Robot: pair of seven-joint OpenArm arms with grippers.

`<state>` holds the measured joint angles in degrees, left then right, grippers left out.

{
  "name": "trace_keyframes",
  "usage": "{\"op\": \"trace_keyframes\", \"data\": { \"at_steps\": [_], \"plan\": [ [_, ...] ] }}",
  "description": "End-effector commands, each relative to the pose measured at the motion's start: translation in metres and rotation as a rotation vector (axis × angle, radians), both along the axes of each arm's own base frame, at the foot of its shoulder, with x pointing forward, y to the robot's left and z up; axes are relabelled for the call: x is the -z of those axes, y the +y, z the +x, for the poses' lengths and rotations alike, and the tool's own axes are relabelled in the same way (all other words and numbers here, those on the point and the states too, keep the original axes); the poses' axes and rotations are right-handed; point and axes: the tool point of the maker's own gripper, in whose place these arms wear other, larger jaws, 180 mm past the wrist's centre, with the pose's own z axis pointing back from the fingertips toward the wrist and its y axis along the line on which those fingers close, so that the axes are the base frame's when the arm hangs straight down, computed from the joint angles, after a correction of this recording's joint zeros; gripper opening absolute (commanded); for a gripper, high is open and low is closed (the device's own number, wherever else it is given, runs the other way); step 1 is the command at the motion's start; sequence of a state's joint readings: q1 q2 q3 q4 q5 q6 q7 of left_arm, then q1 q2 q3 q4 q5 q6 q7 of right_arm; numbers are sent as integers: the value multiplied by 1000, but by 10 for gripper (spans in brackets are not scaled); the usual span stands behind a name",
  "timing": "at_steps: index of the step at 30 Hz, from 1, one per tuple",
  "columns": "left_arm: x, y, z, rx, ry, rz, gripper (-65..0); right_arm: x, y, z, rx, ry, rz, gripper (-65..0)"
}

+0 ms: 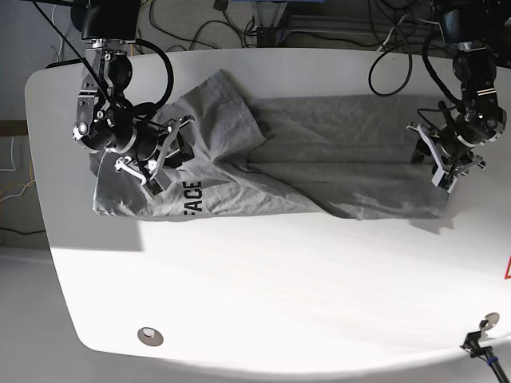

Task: Fold the T-shirt properly
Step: 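Pull the shirt edges apart with both grippers to flatten the fold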

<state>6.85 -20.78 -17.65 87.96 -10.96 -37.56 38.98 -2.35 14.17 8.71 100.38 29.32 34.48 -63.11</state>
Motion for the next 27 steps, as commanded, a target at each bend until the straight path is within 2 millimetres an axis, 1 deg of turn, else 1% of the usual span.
{"op": "trace_keyframes", "data": {
  "at_steps": [1,3,4,7,8,10,13,15,17,20,24,27],
  "plan": [
    [-17,7,8,-4,-56,7,-359,-9,-10,7,21,-42,-3,-480],
    [-19,21,3,-44,-62,13,-355,-6,-20,10,47,-49,-34,-480],
    [-21,27,2,-63,-68,14,-330,-1,-26,11,56,-50,-64,-480],
    [-25,37,-1,-72,-73,19,-194,14,-42,14,80,-54,-151,-480],
    [-27,41,-2,-81,-76,21,-156,19,-40,15,86,-53,-160,-480],
    [-30,51,-3,-109,-85,25,-109,28,-45,15,92,-47,-203,-480],
    [-30,55,-5,-121,-84,27,-112,38,-49,16,100,-59,-220,-480],
    [-27,61,-11,-142,-73,25,-110,48,-49,14,108,-41,-205,-482],
    [-19,71,-17,-180,-52,10,-110,56,-50,10,113,-19,-198,-483],
    [-6,87,-27,-247,-18,-16,-107,59,-50,8,114,-13,-196,-483],
    [7,88,-33,-280,4,-86,-105,60,-50,7,113,-11,-196,-482],
    [13,86,-29,-299,11,-133,-103,60,-49,7,113,-11,-195,-482]
  ]
}}
